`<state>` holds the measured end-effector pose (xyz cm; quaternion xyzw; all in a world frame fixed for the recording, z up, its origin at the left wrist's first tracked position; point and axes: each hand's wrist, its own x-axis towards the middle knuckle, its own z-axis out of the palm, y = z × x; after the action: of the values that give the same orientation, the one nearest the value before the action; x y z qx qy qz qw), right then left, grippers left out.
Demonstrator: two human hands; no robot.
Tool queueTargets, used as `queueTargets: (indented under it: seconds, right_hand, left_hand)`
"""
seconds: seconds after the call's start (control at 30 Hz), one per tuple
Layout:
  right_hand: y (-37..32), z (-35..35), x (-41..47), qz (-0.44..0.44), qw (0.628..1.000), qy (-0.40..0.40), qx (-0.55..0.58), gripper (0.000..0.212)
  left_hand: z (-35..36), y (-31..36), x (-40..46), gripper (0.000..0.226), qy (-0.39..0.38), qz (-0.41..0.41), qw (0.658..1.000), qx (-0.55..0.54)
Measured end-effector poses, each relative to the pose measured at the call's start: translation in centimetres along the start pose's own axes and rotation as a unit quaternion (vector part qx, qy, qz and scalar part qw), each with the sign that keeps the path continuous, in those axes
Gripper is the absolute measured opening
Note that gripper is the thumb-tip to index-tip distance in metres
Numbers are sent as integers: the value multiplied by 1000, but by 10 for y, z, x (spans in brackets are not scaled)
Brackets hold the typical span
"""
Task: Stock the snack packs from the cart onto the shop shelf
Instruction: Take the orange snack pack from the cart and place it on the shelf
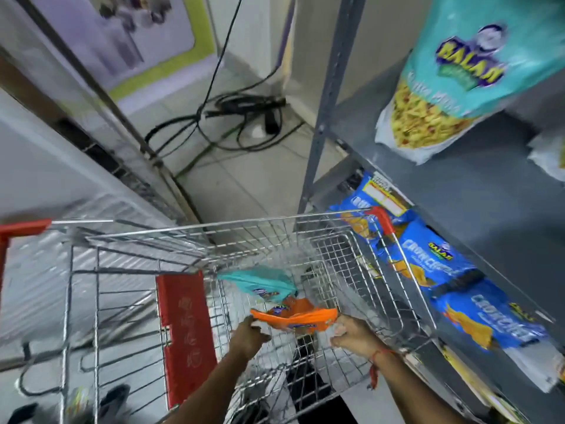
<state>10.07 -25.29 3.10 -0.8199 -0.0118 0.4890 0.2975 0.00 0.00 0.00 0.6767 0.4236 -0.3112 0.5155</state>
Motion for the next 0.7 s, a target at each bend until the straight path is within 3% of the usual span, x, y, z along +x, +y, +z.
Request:
queueTargets:
  seconds: [0.1,0.27,0.37,0.43,0.53,0.7]
  right_hand:
    - [0,9,16,-3,999,34,3,20]
    - [5,8,24,8,992,112,50,18]
    - [1,1,19,-18,988,142,55,31]
    - [0,-4,15,-27,984,160,72,34]
    - [-1,-10,-2,-48,978,194,68,23]
    - [-10,-15,-53,-101,947,273,134,35]
  left_hand:
    - [17,11,-5,32,58,22,998,-12]
    - [25,32,-7,26,107,28,994,1]
    - [22,39,-14,5,127,44,991,-1]
    - [20,41,-17,21,131,76,988,17]
    - [16,48,-29,22,121,137,982,40]
    - [3,62,-65,39,112,271,955,37]
